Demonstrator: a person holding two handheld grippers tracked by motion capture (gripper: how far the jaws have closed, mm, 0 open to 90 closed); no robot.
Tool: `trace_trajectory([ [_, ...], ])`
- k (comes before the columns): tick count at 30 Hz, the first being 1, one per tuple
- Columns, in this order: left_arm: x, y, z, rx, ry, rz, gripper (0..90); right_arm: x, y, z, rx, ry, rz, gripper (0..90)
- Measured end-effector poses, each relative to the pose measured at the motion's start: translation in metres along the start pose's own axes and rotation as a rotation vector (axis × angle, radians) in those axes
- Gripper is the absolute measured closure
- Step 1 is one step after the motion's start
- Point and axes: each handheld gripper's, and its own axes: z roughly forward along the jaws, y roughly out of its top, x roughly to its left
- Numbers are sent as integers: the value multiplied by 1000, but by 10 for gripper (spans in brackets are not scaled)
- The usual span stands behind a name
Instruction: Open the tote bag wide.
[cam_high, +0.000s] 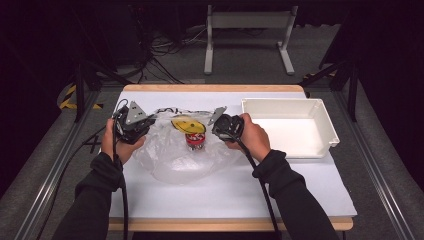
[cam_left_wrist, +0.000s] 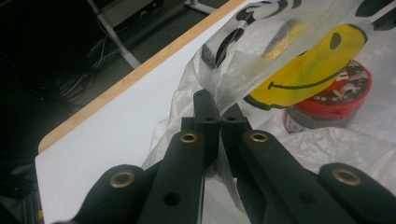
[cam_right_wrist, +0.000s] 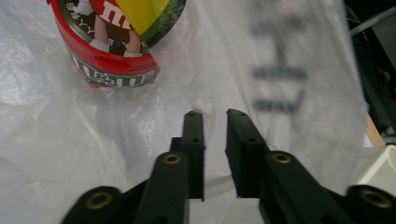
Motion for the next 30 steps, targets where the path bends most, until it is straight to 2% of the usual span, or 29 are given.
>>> trace_trajectory([
  [1,0,0,0,0,0,0,896,0,0,0,0,0,0,811],
  [4,6,-3,0,1,6,-8,896,-2,3,-1,-14,-21,-7,900],
  [9,13,-12,3,23,12,-20,894,-12,9,-6,-41,-87,18,900],
  [11,15,-15,5,27,6,-21,892,-13,9,-7,-43,-91,17,900],
  [12,14,-19,6,41,10,-5,884,-15,8,-7,-40,-114,21,900],
  [15,14,-21,8,64,16,16,865,-17,7,-5,-36,-120,29,900],
  [19,14,-28,15,111,-6,4,776,-22,4,-5,-38,-155,58,900],
  [20,13,-28,16,119,0,8,748,-22,4,-5,-32,-157,57,900],
  [22,10,-30,19,121,-18,7,735,-22,4,-4,-26,-165,55,900],
  [24,9,-30,19,112,-35,1,735,-21,4,-4,-40,-148,61,900],
  [25,7,-29,19,113,-47,3,756,-19,4,-4,-49,-110,61,874],
  [26,5,-29,19,111,-46,11,783,-17,4,-5,-72,-71,37,857],
  [28,4,-28,19,112,-54,18,841,-13,5,-6,-79,-61,25,855],
  [29,2,-27,20,109,-56,25,841,-11,7,-7,-90,-40,16,853],
  [30,1,-26,20,115,-59,26,888,-6,9,-11,-127,28,14,855],
])
